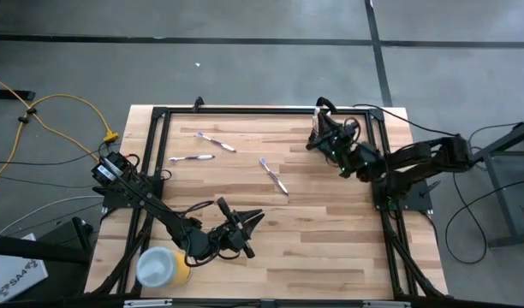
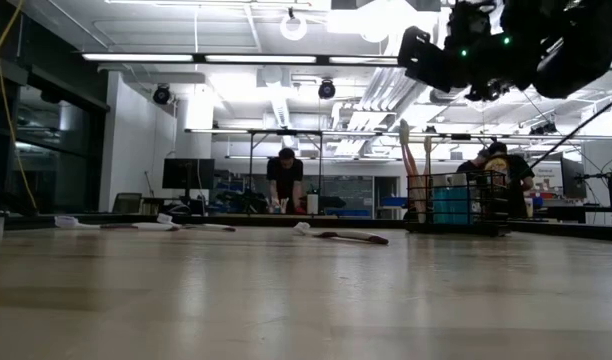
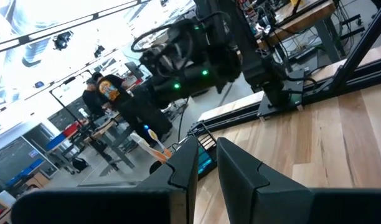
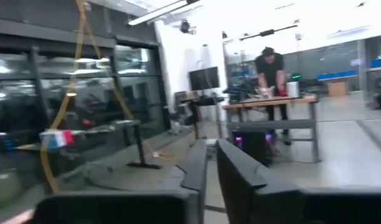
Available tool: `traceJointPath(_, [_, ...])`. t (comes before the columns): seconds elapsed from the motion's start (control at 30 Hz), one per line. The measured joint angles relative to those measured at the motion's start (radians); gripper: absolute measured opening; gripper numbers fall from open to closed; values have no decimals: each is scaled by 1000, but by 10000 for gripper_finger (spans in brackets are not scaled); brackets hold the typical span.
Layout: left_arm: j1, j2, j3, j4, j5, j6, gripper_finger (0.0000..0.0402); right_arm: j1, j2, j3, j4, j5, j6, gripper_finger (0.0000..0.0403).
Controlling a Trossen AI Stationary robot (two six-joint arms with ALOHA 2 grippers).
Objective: Pick & Place toothbrushing station
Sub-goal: Put the bottom right purple toothbrush into the right of the black mesh organizer
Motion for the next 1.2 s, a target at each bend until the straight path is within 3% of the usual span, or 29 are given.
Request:
traceJointPath(0.2, [0,0,0,0,0,0,52,-150,-23,0,-215,-234,283,3])
traceJointPath(0.47, [0,0,0,0,0,19,52,-237,-23,6,-130,-378,361,2])
traceJointPath(0.6, [6,0,0,0,0,19,52,-315,-23,40,-212,-489,473,2])
traceJointPath(0.73, [7,0,0,0,-1,19,52,-379,-23,82,-364,-533,542,2])
traceJointPath(0.97, [7,0,0,0,-4,27,52,-397,-23,157,-479,-573,527,2])
traceJointPath(1.2, [7,0,0,0,-8,27,52,-414,-75,305,-891,-567,506,2])
